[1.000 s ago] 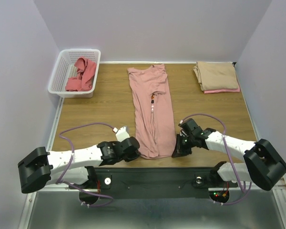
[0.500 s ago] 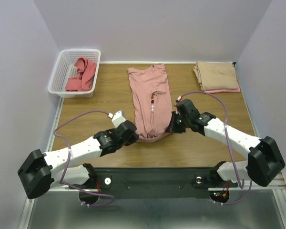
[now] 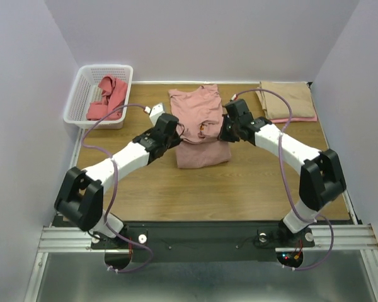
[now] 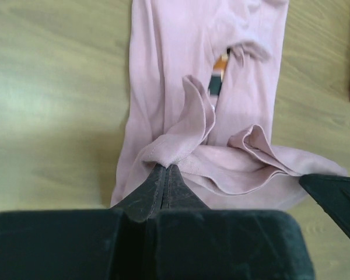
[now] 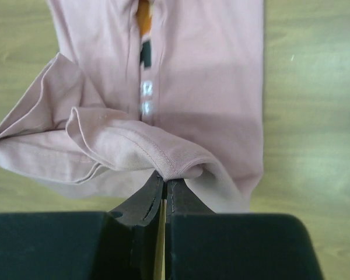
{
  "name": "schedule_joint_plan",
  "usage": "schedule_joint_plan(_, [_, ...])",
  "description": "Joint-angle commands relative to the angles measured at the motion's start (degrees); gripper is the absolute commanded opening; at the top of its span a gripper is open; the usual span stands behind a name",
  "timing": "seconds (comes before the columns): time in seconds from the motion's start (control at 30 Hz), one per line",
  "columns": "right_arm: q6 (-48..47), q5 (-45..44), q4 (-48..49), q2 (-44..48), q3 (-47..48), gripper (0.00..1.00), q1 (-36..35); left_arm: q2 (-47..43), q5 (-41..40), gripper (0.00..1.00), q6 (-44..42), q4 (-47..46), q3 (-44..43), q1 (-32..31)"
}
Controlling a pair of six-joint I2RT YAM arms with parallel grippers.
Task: Fold and stack the t-shirts
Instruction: Fold the tshirt
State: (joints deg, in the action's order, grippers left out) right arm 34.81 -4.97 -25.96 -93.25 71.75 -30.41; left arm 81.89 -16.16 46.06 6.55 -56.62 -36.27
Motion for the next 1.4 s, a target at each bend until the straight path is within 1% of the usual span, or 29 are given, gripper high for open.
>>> schedule_joint_plan(0.0, [-3.0, 0.5, 1.0, -5.7, 6.2, 0.0, 4.2, 5.0, 1.0, 0.0, -7.6, -2.5, -8.0, 2.9])
schedule_joint_plan(0.13, [-3.7, 1.8, 1.3, -9.1, 9.5, 0.0, 6.4, 10.9, 3.0, 0.0, -11.3, -3.0, -13.3, 5.2])
schedule_joint_plan(0.23, [-4.8, 2.6, 1.7, -11.2, 12.4, 0.0, 7.4, 15.0, 4.2, 0.0, -12.3, -3.1, -16.1, 6.4])
schedule_joint_plan(0.37, [-8.6, 6.9, 1.8, -16.8, 16.0, 0.0, 8.4, 19.7, 6.1, 0.0, -13.2, -3.5, -18.3, 9.1])
schedule_joint_plan(0.5, [-9.4, 6.3, 2.1, -19.9, 18.2, 0.0, 9.4, 24.4, 7.5, 0.0, -14.1, -4.0, -21.4, 10.1])
schedule_joint_plan(0.7, [-9.5, 7.3, 2.3, -24.3, 23.0, 0.01, 11.1, 31.7, 8.4, 0.0, -16.4, -4.1, -28.4, 11.5])
schedule_joint_plan(0.83, [-9.7, 8.0, 2.2, -26.3, 24.8, 0.01, 11.7, 34.0, 9.2, 0.0, -17.0, -4.0, -29.6, 12.4])
schedule_joint_plan(0.9, [-9.7, 8.7, 2.2, -27.2, 25.4, 0.07, 11.9, 34.6, 9.0, 0.0, -17.8, -4.0, -30.0, 12.5])
schedule_joint_plan(0.93, [-9.8, 9.0, 2.2, -27.5, 25.7, 0.08, 12.0, 34.7, 8.9, 0.0, -17.8, -3.6, -30.6, 12.6])
schedule_joint_plan(1.0, [-10.3, 10.1, 2.1, -28.6, 26.8, 0.17, 12.0, 34.7, 8.5, 0.0, -17.8, -2.2, -31.7, 12.9])
schedule_joint_plan(1.03, [-10.3, 10.3, 2.1, -28.8, 27.0, 0.23, 12.2, 34.7, 8.3, 0.0, -17.7, -1.6, -32.1, 13.0])
schedule_joint_plan(1.07, [-10.5, 10.7, 2.1, -29.1, 27.3, 0.39, 12.3, 34.5, 8.3, 0.0, -17.6, -0.2, -32.5, 13.0])
schedule_joint_plan(1.1, [-10.5, 10.8, 2.1, -29.1, 27.6, 0.47, 12.3, 34.2, 8.3, 0.0, -17.4, 0.5, -33.0, 13.0])
schedule_joint_plan(1.13, [-10.4, 10.9, 2.1, -28.9, 27.6, 0.54, 12.4, 33.9, 8.4, 0.05, -17.4, 0.9, -33.6, 13.0])
schedule_joint_plan(1.17, [-10.4, 11.6, 2.1, -28.6, 27.6, 0.64, 12.4, 32.8, 9.1, 0.22, -17.4, 1.4, -33.6, 13.0])
schedule_joint_plan(1.2, [-10.4, 12.2, 2.1, -27.3, 27.3, 0.68, 12.4, 32.1, 9.3, 0.28, -17.4, 1.6, -33.6, 13.0])
schedule_joint_plan(1.23, [-10.3, 12.7, 2.1, -26.6, 26.9, 0.71, 12.4, 31.2, 9.7, 0.42, -17.2, 2.0, -33.0, 13.0])
schedule_joint_plan(1.27, [-10.4, 13.9, 2.1, -25.8, 25.6, 0.76, 12.4, 30.4, 10.1, 0.5, -17.2, 2.2, -32.5, 13.0])
schedule_joint_plan(1.3, [-10.5, 14.4, 2.1, -23.2, 24.9, 0.78, 12.4, 28.3, 10.6, 0.61, -17.1, 2.0, -31.0, 12.9])
schedule_joint_plan(1.33, [-10.5, 15.2, 2.1, -22.0, 22.8, 1.0, 12.3, 27.4, 11.7, 0.98, -17.1, 2.0, -30.3, 12.8])
schedule_joint_plan(1.37, [-10.5, 15.3, 2.1, -20.4, 22.7, 1.0, 12.4, 26.4, 12.0, 0.99, -16.9, 2.1, -29.4, 12.7])
